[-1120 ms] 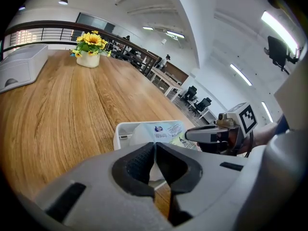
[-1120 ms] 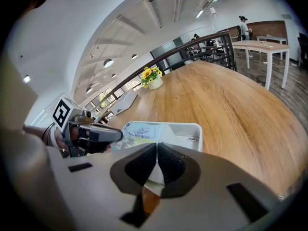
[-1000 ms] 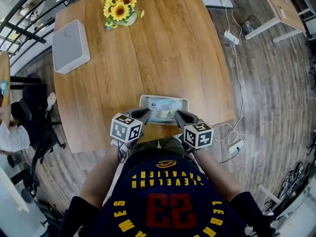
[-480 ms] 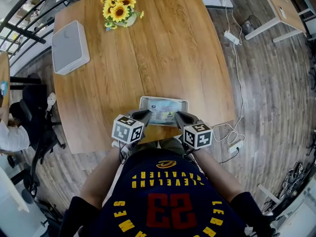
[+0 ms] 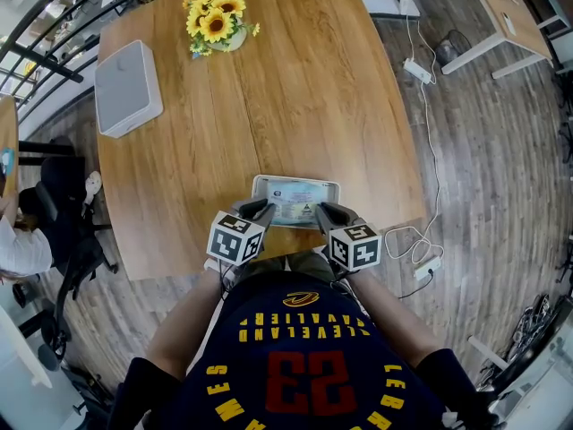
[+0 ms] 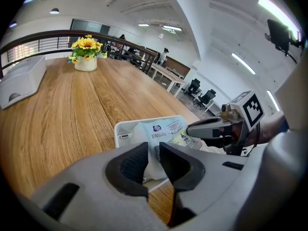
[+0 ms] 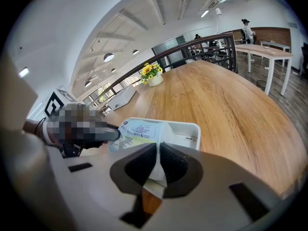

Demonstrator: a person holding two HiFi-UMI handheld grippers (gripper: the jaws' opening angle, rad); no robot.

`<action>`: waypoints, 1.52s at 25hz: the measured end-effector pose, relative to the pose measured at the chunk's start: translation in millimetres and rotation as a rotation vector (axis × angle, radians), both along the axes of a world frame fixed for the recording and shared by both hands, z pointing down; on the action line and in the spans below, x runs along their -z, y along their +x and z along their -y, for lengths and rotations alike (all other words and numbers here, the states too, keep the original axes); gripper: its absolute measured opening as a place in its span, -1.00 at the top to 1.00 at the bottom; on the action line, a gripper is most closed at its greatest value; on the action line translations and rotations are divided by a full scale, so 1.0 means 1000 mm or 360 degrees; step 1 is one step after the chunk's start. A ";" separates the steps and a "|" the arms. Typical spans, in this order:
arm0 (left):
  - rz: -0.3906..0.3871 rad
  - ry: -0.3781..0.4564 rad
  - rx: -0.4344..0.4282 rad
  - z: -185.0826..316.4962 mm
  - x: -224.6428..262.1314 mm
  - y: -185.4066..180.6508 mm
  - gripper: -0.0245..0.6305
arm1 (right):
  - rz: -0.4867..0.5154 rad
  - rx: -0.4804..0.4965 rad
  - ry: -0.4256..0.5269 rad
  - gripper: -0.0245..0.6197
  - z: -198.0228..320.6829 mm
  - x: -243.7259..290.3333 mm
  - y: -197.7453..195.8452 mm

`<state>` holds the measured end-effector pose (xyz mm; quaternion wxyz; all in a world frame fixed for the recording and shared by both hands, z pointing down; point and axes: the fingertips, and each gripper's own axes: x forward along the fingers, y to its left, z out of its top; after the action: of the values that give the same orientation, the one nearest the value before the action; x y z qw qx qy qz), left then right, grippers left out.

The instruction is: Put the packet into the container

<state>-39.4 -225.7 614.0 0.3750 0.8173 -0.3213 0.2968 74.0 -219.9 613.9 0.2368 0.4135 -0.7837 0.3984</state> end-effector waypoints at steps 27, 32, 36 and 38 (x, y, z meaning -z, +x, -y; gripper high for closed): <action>-0.0461 0.0470 0.0167 -0.006 0.159 0.013 0.90 | 0.0159 -0.0077 0.0500 0.89 0.011 0.151 0.013; -0.0520 0.0588 0.0154 -0.007 0.193 0.017 0.90 | 0.0207 -0.0057 0.0667 0.89 0.011 0.193 0.005; -0.0532 0.0669 0.0135 -0.008 0.210 0.020 0.90 | 0.0293 -0.0045 0.0840 0.89 0.008 0.229 -0.002; -0.0535 0.0684 0.0135 -0.008 0.212 0.019 0.90 | 0.0282 -0.0038 0.0907 0.89 0.006 0.240 -0.004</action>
<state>-20.1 -217.5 401.8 0.2532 0.9017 -0.3441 0.0659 70.3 -226.4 374.2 0.0370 0.4362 -0.8767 0.1995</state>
